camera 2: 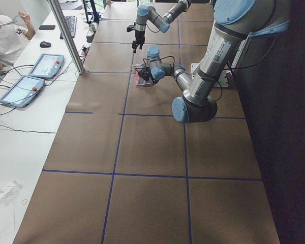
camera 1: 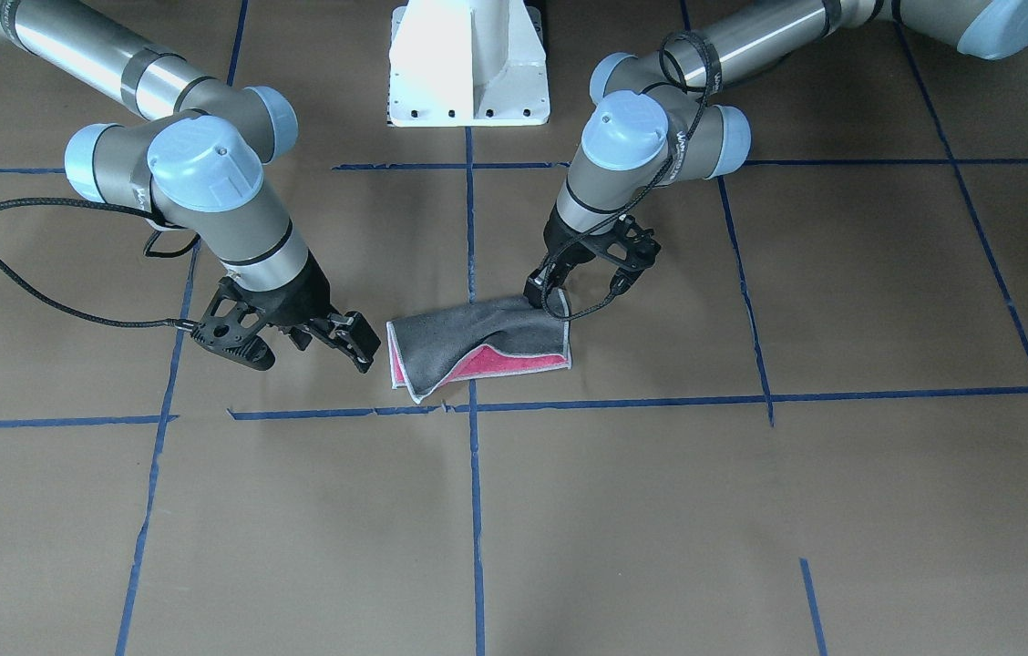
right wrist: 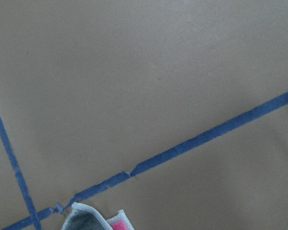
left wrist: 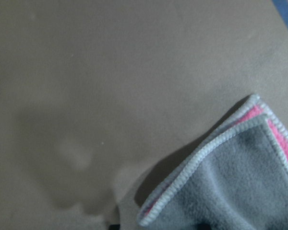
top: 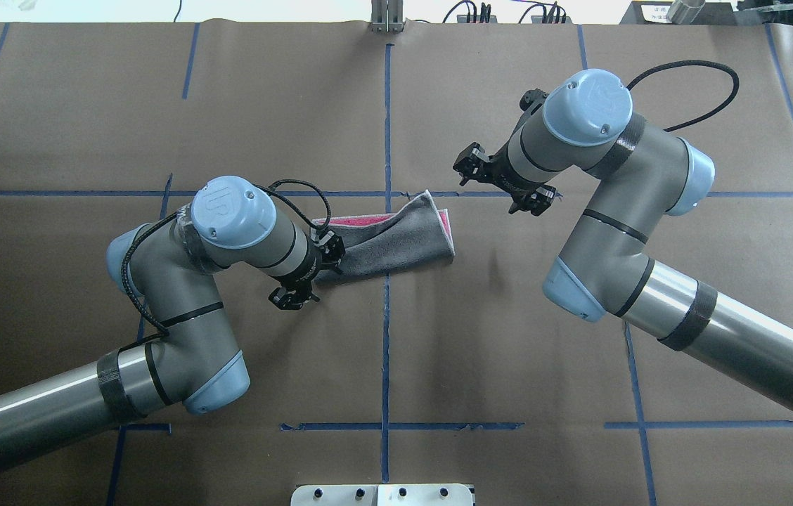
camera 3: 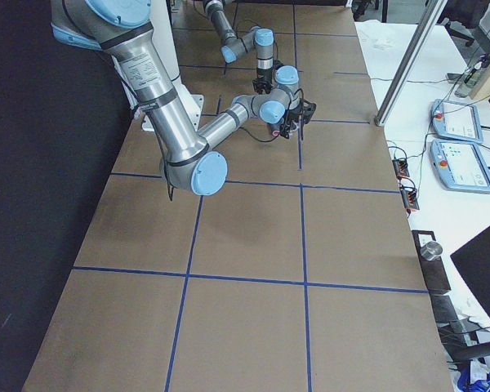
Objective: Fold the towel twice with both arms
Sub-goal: 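Grasp the folded towel's end nearest the left gripper with the left gripper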
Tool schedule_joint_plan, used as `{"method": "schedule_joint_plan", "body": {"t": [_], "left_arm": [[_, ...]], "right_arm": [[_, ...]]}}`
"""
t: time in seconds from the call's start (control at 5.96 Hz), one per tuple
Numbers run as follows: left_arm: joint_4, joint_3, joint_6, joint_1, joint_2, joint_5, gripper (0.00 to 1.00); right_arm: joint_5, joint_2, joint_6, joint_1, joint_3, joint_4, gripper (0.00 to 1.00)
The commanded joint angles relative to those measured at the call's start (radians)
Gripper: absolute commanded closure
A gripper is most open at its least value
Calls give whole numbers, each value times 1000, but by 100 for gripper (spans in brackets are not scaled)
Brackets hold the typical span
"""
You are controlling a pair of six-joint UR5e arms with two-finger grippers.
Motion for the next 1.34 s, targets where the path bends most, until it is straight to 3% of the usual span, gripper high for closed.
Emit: {"method": "schedule_joint_plan", "body": {"t": [0.0, 0.17, 0.34, 0.67, 0.84, 1.01, 1.18], "left_arm": [[0, 0, 1, -2, 5, 12, 51], [0, 0, 3, -2, 5, 19, 81], [0, -6, 4, -2, 5, 17, 100], [8, -38, 12, -8, -1, 8, 100], [90, -100, 12, -15, -20, 6, 100], [185, -111, 9, -13, -97, 9, 100], [196, -83, -5, -12, -160, 12, 100]], "right_arm": [[-2, -4, 2, -2, 13, 0, 0], [-4, -5, 3, -2, 15, -5, 0], [-6, -6, 3, -3, 15, -5, 0], [-6, -18, 2, -6, 15, -3, 0], [11, -38, 0, -2, 42, -5, 0], [40, -119, -2, 0, 137, -6, 0], [66, -188, -26, 9, 212, -8, 0]]}}
